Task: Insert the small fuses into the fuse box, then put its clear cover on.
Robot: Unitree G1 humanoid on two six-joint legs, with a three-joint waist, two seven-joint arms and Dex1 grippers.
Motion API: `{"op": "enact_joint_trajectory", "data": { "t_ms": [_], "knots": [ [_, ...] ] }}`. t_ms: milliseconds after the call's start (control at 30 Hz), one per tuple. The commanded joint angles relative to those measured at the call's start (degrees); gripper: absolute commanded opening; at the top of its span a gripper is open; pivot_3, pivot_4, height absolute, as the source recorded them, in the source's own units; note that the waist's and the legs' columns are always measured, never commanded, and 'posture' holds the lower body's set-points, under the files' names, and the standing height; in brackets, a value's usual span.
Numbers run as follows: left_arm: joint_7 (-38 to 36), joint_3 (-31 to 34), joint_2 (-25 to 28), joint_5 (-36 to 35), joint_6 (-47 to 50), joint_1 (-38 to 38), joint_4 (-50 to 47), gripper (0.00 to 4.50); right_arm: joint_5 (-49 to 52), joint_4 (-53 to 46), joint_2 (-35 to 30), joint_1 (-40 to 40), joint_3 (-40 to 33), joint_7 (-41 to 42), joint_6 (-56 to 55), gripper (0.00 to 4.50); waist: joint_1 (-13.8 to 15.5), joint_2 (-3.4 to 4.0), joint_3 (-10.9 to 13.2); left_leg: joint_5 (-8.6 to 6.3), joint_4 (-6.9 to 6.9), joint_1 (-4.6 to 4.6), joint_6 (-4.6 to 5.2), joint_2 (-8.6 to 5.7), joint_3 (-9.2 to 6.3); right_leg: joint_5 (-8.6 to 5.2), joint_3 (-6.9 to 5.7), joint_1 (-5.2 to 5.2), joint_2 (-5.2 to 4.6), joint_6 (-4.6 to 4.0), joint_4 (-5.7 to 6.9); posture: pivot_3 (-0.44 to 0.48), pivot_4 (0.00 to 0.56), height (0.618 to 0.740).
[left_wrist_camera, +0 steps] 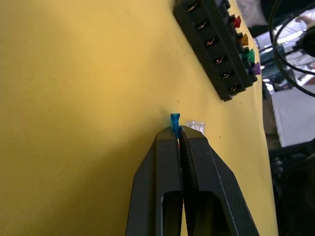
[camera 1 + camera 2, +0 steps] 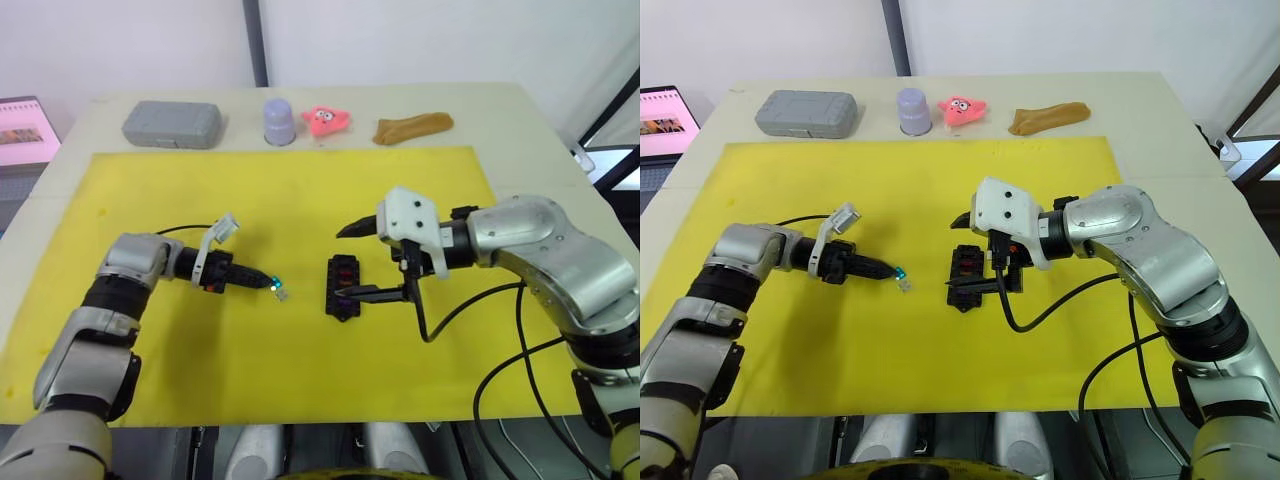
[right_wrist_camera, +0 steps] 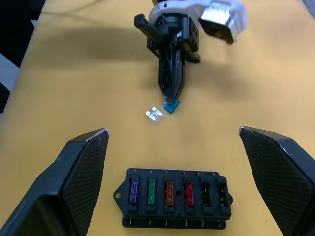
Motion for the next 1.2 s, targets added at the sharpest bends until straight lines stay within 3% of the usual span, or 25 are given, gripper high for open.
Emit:
{"op": "enact_joint_trajectory", "data": {
  "t_ms": [33, 267, 467, 567, 633, 1000, 1133, 1200],
  "knots": [
    [2.1, 9.7, 1.9, -7.2, -0.1, 0.9, -12.6, 0.04, 2.7, -1.0, 0.7, -0.7, -3.1, -1.8, 3.3, 4.50, 0.2, -0.02, 0.0, 0.00, 0.01, -0.02, -0.01, 0.01, -0.01, 0.00, 0.00, -0.01, -0.03, 0.00, 0.00, 0.000, 0.150, 0.740],
    [10.0, 17.7, 0.6, -17.7, 2.5, 2.3, -35.2, 0.04, 12.6, 3.1, 3.1, -6.2, -9.4, -5.3, 18.0, 4.50, 0.5, -0.03, 0.0, 0.01, 0.04, -0.05, -0.03, -0.10, -0.02, 0.00, 0.05, 0.04, -0.18, 0.00, -0.04, 0.000, 0.150, 0.740],
    [13.5, 16.8, -0.6, -21.4, 0.9, 2.9, -40.9, 0.04, 20.2, 6.5, 7.1, -11.2, -13.8, -8.7, 26.7, 4.50, 0.2, -0.02, 0.0, 0.01, 0.00, -0.01, -0.02, -0.01, -0.02, 0.00, 0.05, 0.02, -0.09, 0.00, -0.02, 0.000, 0.150, 0.740],
    [14.0, 15.3, -0.9, -21.1, -0.9, 2.9, -40.5, 0.00, 23.2, 6.9, 8.4, -12.2, -15.6, -10.3, 29.7, 3.60, 0.3, -0.02, 0.0, 0.01, -0.01, 0.00, -0.02, -0.01, -0.01, 0.00, 0.02, 0.02, -0.08, 0.00, -0.02, 0.000, 0.150, 0.740],
    [13.9, 14.6, -0.8, -21.0, -1.8, 3.0, -40.2, 0.00, 24.4, 6.8, 9.0, -12.4, -15.8, -11.7, 31.2, 2.64, 0.4, -0.02, 0.0, 0.01, 0.00, -0.02, -0.02, -0.03, -0.01, 0.00, 0.02, 0.02, -0.07, 0.00, -0.03, 0.000, 0.150, 0.740],
    [14.5, 12.0, -0.7, -21.0, -4.7, 3.3, -39.7, 0.00, 29.3, 7.0, 13.2, -12.8, -17.2, -17.7, 34.7, 2.64, 0.3, -0.02, 0.0, 0.01, -0.01, -0.02, -0.02, -0.05, -0.01, 0.00, 0.01, 0.03, -0.07, 0.00, -0.03, 0.000, 0.150, 0.740],
    [14.7, 11.9, -0.4, -21.2, -4.9, 3.3, -39.6, 0.00, 30.4, 7.3, 13.2, -13.0, -17.4, -18.3, 34.5, 1.32, 0.2, -0.02, 0.0, 0.01, -0.01, -0.02, -0.01, -0.04, -0.01, 0.00, 0.01, 0.02, -0.05, 0.00, -0.03, 0.000, 0.150, 0.740],
    [14.8, 12.0, -0.3, -21.3, -5.0, 3.5, -39.6, 0.00, 30.7, 7.4, 13.0, -13.0, -17.3, -18.5, 34.5, 1.32, 0.2, -0.02, 0.0, 0.01, -0.01, -0.01, -0.01, -0.04, -0.01, 0.00, 0.01, 0.02, -0.05, 0.00, -0.03, 0.000, 0.150, 0.740]
  ]
}}
